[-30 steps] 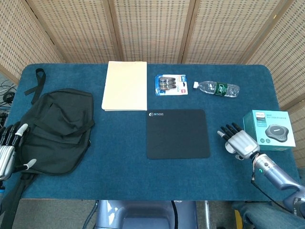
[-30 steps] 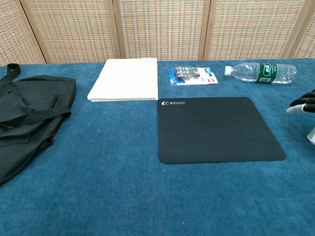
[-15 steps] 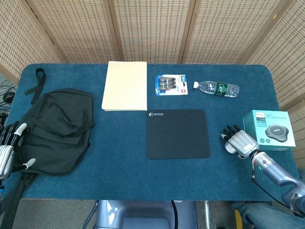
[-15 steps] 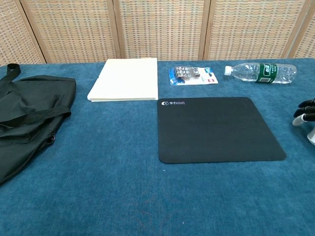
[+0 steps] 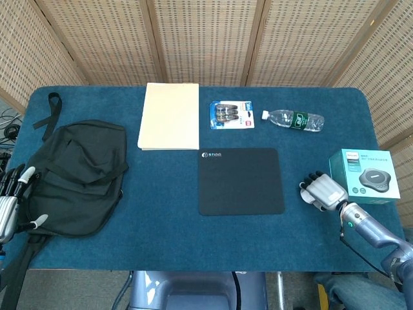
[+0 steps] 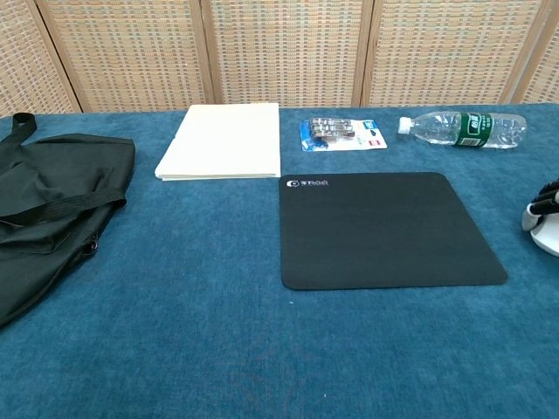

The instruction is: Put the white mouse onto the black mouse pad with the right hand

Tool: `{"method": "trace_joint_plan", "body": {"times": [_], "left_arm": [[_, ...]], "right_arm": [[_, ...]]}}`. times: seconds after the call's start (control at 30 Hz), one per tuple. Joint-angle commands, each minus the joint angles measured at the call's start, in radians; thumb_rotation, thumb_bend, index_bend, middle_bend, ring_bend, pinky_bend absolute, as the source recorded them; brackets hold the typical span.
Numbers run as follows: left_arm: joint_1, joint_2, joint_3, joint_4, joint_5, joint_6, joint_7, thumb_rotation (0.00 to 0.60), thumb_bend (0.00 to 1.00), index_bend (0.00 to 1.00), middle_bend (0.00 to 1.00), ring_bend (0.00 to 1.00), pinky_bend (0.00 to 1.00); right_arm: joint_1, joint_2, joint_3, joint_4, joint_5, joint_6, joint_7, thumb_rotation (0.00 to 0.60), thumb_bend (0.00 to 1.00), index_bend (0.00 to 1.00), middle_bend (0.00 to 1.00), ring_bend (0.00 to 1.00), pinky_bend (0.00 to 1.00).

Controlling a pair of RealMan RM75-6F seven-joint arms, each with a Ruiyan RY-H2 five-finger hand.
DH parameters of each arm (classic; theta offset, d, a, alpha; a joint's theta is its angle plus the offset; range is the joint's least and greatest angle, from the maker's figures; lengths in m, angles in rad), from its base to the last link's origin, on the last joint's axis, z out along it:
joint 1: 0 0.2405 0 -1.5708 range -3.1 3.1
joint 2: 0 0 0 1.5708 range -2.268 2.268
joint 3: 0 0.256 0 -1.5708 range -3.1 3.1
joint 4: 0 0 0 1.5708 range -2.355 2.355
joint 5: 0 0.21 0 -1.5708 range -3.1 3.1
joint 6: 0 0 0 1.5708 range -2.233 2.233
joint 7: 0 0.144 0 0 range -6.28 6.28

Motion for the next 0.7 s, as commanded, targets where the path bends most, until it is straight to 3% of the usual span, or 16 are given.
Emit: {"method": "trace_joint_plan", "body": {"times": [0.03, 0.2, 0.37, 0.53, 0.7], "left_arm": [[-0.001, -0.001, 0.0, 0.0, -0.003, -0.002, 0.002, 0.6, 0.0, 0.0, 0.0, 0.0, 0.0], [-0.007, -0.003, -0.003, 0.002, -0.01, -0.013, 0.007, 0.6, 0.0, 0.0, 0.0, 0.0, 0.0], [-0.012, -0.005, -0.001, 0.005, -0.015, -0.028, 0.005, 0.6, 0.0, 0.0, 0.0, 0.0, 0.0], [-0.019, -0.005, 0.001, 0.008, -0.017, -0.042, 0.0, 0.6, 0.0, 0.0, 0.0, 0.0, 0.0], [-0.02, -0.001, 0.0, 0.014, -0.021, -0.046, -0.011, 0.6, 0.0, 0.0, 0.0, 0.0, 0.0]], "right_arm": [[-0.01, -0.022, -0.008, 0.038, -0.029, 0.087, 0.058, 0.6, 0.52, 0.51, 0.44, 0.3, 0.3], [0.015, -0.001, -0.008, 0.011, -0.078, 0.215, 0.055, 0.6, 0.54, 0.52, 0.45, 0.31, 0.3], [0.107, 0.055, 0.005, -0.13, -0.141, 0.249, -0.058, 0.6, 0.57, 0.52, 0.45, 0.31, 0.31], [0.248, 0.109, 0.041, -0.311, -0.186, 0.141, -0.214, 0.6, 0.64, 0.52, 0.45, 0.31, 0.32], [0.344, 0.1, 0.069, -0.376, -0.217, 0.052, -0.297, 0.6, 0.74, 0.52, 0.45, 0.31, 0.32]]}}
